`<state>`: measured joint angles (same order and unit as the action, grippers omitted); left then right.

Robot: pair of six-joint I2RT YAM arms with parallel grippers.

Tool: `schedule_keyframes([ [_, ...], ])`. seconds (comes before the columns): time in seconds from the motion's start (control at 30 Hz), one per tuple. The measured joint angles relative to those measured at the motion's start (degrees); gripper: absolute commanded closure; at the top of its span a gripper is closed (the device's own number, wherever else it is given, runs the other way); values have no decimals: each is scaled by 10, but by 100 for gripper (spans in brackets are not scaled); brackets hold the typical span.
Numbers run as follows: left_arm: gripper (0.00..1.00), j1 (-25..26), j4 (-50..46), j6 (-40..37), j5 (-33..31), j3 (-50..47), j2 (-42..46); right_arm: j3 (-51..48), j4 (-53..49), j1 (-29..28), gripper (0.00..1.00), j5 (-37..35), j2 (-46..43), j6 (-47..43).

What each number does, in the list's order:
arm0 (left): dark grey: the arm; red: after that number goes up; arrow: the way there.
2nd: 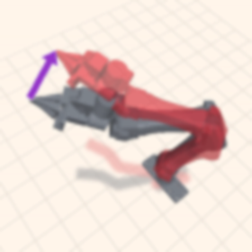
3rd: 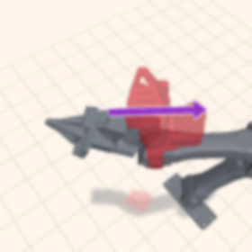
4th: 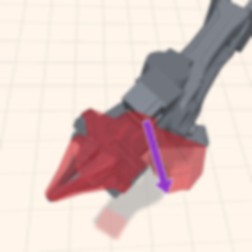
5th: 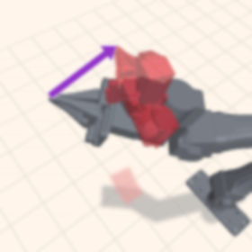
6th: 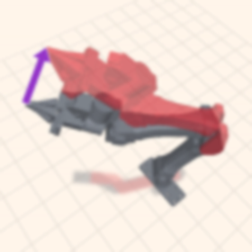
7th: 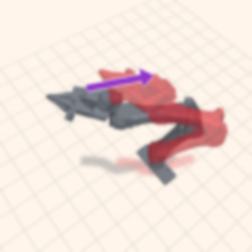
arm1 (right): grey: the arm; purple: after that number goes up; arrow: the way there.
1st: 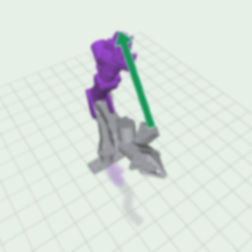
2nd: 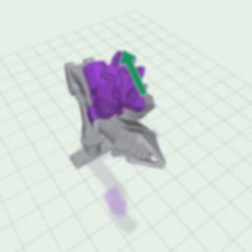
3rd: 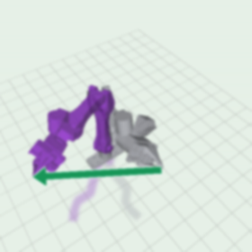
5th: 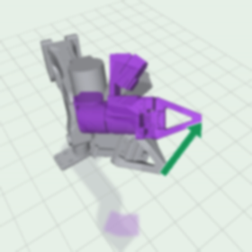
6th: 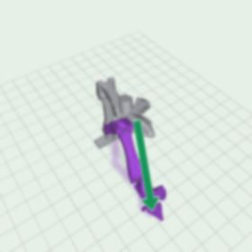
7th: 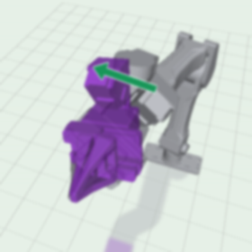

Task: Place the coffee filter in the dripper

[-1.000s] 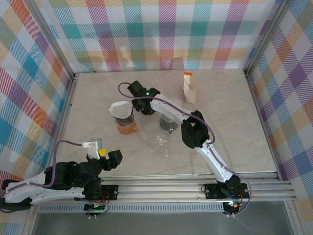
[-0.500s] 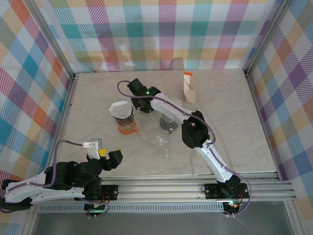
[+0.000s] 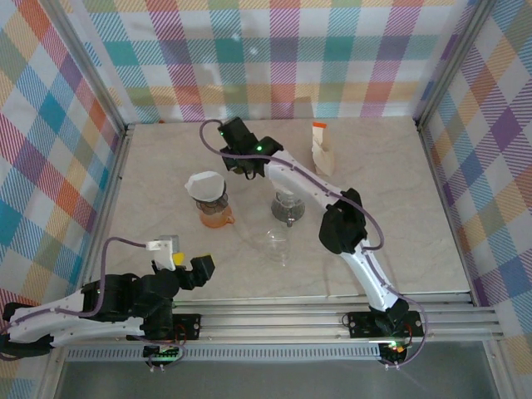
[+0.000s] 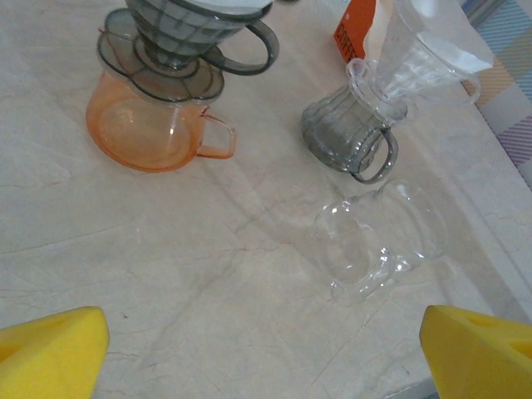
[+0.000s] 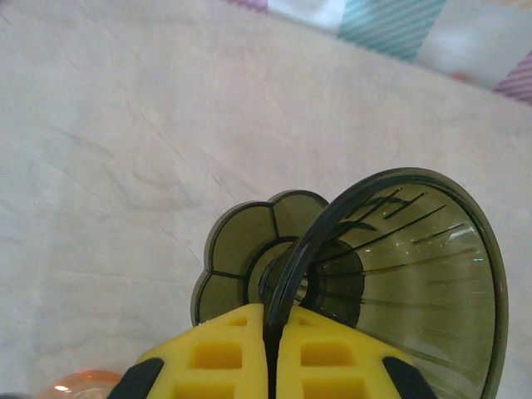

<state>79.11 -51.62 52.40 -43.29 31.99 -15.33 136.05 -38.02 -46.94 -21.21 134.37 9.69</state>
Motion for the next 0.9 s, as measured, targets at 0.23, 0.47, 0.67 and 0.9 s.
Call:
schedule_keyframes([
  [0.23,0,0,50,-13,23,-8,-67,-67,32,-5,100,2,-100,-12],
  [0.47,0,0,67,-11,24,-8,-97,-188,57,-36,100,3,-233,-27],
  [0.67,0,0,80,-10,23,-8,-109,-313,47,-77,100,2,-388,-23],
  [0.9,0,0,82,-10,21,-4,-154,-385,-55,-141,100,-13,-535,7],
])
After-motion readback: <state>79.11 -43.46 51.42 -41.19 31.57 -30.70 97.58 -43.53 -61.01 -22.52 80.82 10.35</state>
